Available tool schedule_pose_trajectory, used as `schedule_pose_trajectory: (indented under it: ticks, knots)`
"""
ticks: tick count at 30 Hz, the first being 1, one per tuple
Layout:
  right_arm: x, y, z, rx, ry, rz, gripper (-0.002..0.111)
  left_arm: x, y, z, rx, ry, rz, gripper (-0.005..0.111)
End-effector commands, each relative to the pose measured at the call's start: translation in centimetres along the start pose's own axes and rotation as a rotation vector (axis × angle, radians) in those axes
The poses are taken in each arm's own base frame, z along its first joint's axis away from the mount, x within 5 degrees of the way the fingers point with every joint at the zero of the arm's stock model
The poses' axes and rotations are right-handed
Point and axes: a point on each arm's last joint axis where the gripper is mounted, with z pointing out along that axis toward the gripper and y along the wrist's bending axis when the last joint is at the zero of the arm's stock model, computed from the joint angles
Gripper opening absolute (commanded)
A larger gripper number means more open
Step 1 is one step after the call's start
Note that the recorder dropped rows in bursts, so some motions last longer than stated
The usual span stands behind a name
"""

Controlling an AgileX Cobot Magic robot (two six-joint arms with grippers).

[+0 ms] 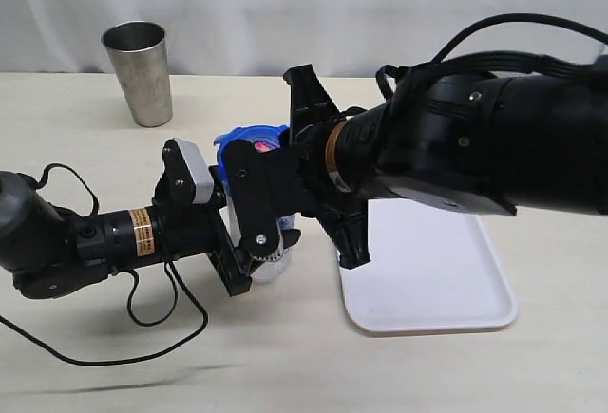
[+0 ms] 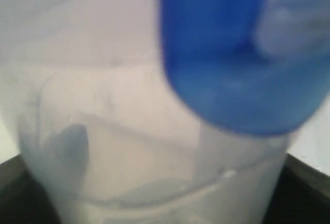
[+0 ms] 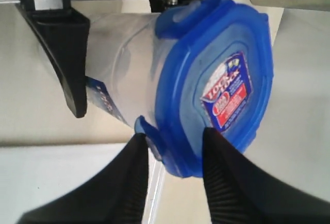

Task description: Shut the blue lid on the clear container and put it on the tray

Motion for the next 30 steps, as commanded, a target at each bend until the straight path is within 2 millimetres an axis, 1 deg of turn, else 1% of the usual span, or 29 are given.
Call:
schedule_pose_trajectory:
  ticks: [1,2,4,9,12,14,16,17,19,21,23,25,28,30]
  knots:
    - [0.6,1.1,0.7,-0.116,-0.026,0.238,0.026,-0.3,-0.5,-0.2,0.055,-0.033,0.071,0.000]
    - [0.5,0.8,0.1,-0.112,-0.045,0.278,0.035,-0.2,-0.1,-0.4,0.044,-0.031,0.064,0.000]
    - [0.3,-0.3,-1.4,-0.090,-0.088,0.358,0.048,-0.1,0.3,-0.8,0.040,-0.028,0.058,0.000]
    - [-0.4,-3.0,-5.3,-0.037,-0.231,0.563,0.049,0.0,0.5,-1.0,0.033,-0.028,0.071,0.000]
    - [-0.7,-4.6,-8.0,-0.013,-0.338,0.710,0.049,0.0,0.5,-1.0,0.031,-0.030,0.195,0.000]
    - [-0.3,-5.9,-9.3,-0.021,-0.401,0.952,0.049,0.0,0.5,-1.0,0.032,-0.031,0.272,0.000]
    - [0.8,-6.7,-9.5,-0.064,-0.390,1.204,0.049,0.0,0.5,-1.0,0.030,-0.031,0.279,0.000]
    - [1.6,-6.9,-9.1,-0.088,-0.349,1.268,0.049,0.0,0.5,-1.0,0.030,-0.031,0.279,0.000]
    - [3.0,-7.0,-8.1,-0.153,-0.246,1.341,0.049,0.0,0.5,-1.0,0.030,-0.031,0.279,0.000]
    - [4.5,-6.9,-6.5,-0.237,-0.143,1.373,0.049,0.0,0.5,-1.0,0.032,-0.031,0.278,0.000]
    - [5.6,-6.7,-4.8,-0.329,-0.090,1.386,0.049,0.0,0.5,-1.0,0.032,-0.031,0.274,0.000]
    - [6.0,-6.5,-3.3,-0.400,-0.114,1.405,0.049,0.0,0.5,-1.0,0.032,-0.031,0.274,0.000]
    - [6.0,-6.1,-1.8,-0.479,-0.153,1.391,0.049,0.0,0.5,-1.0,0.032,-0.031,0.272,0.000]
    - [6.0,-5.8,-1.0,-0.494,-0.133,1.377,0.049,0.0,0.5,-1.0,0.032,-0.031,0.272,0.000]
